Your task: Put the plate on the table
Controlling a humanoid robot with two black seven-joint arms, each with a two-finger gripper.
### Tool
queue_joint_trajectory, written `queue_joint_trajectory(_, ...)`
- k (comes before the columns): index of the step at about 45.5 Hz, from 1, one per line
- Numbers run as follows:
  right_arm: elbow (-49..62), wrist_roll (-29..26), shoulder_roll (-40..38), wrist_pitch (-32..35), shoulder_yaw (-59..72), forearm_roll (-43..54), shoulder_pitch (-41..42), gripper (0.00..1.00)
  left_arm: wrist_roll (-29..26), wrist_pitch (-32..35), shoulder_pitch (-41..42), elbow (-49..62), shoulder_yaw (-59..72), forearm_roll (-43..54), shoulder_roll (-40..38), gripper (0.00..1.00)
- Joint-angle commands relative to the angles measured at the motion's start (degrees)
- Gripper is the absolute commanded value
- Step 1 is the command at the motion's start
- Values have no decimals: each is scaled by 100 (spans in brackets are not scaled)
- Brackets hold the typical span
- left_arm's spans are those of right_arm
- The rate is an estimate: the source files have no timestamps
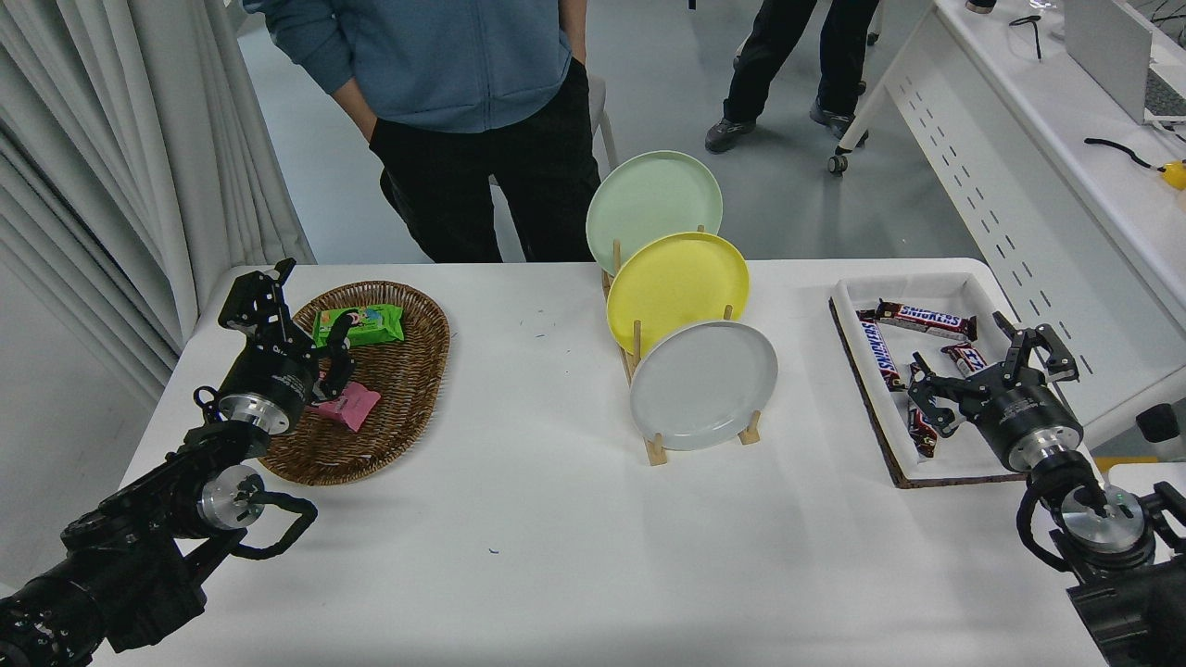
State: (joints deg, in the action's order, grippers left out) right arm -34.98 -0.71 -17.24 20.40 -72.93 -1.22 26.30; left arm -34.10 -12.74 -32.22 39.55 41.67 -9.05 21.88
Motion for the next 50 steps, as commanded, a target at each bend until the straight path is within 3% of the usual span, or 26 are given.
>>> queue_joint_trajectory(1,0,0,1,78,-2,-1,6,99,-44,0,5,0,17,0,-9,100)
queue_joint_trajectory(50,150,0,-104,96,-2,-1,68,99,-105,0,-4,0,8,0,-26,100)
